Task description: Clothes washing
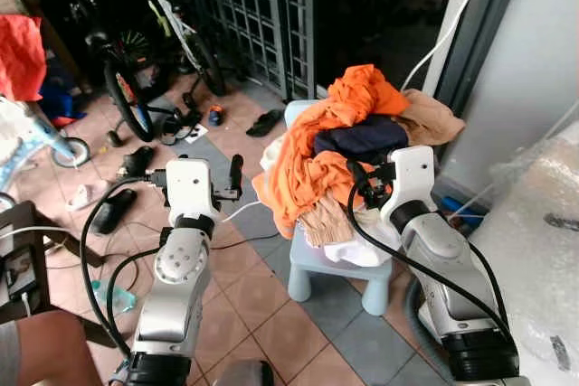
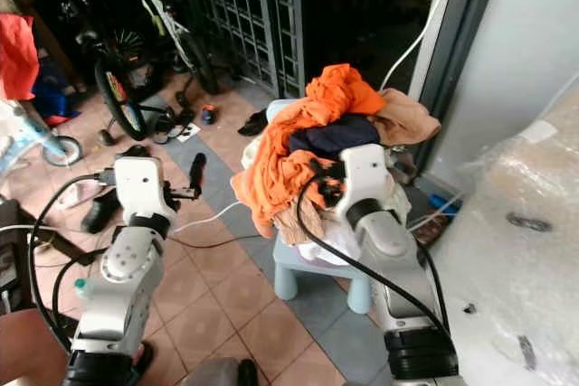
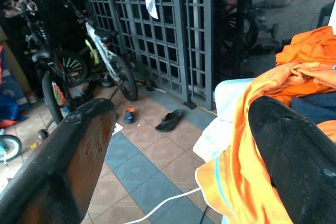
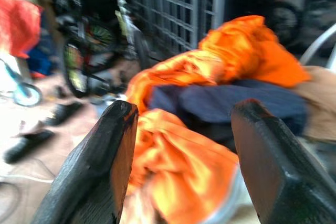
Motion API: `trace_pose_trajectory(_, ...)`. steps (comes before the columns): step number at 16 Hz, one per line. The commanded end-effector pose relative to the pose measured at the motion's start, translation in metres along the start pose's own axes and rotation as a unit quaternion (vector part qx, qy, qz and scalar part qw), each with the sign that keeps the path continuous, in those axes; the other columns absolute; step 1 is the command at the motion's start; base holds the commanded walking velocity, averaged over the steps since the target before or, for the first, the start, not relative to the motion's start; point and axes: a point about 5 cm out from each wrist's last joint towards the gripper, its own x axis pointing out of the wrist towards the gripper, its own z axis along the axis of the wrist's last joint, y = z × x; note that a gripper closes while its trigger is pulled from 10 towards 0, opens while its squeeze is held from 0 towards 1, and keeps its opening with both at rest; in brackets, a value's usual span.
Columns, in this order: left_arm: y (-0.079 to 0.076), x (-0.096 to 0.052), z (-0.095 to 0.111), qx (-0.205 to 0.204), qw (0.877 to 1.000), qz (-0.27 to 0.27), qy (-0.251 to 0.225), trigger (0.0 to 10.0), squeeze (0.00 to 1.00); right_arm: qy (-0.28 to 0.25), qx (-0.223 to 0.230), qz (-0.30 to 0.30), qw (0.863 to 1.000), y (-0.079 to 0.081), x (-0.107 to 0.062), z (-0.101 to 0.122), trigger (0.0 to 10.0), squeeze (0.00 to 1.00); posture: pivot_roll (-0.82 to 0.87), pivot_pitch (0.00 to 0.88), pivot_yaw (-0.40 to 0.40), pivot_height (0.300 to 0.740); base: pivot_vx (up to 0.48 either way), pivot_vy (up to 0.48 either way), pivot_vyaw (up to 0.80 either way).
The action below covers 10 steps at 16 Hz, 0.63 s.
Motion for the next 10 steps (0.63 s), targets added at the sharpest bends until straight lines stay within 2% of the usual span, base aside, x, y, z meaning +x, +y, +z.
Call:
trace_pose_trajectory(1,0.0092,-0.0006,0.0011,-0.002,1.0,0.015,0.002,10.0,0.0,-0.014,0.015,0.023,1.0,0.0122,0.0023,0.0028,10.0,0.0,-0.03,0.022,0.084,0.74,0.0,0.0,0.0)
trace_pose_trajectory(3,0.0104,-0.0003,0.0005,-0.002,1.0,0.016,0.002,10.0,0.0,-0.018,0.019,0.027,0.999,0.0155,0.0032,0.0035,10.0,0.0,-0.03,0.024,0.08,0.74,0.133,0.0,0.0)
trace_pose_trajectory(4,0.0099,-0.0004,0.0008,-0.002,1.0,0.016,0.002,10.0,0.0,-0.013,0.019,0.033,0.999,0.0159,0.0031,0.0027,10.0,0.0,-0.02,0.025,0.076,0.74,0.379,0.0,0.0)
trace_pose_trajectory(6,0.0094,-0.0013,0.0006,-0.002,1.0,0.015,0.003,10.0,0.0,-0.014,-0.008,0.017,1.0,0.0126,0.0028,0.0013,10.0,0.0,-0.02,0.028,0.072,0.74,0.386,0.0,0.0)
trace_pose_trajectory(10,0.0101,-0.0016,-0.001,-0.002,1.0,0.014,0.007,10.0,0.0,-0.023,0.0,-0.001,1.0,0.0091,0.007,0.0037,10.0,0.0,-0.01,0.02,0.067,0.74,0.387,0.0,0.0)
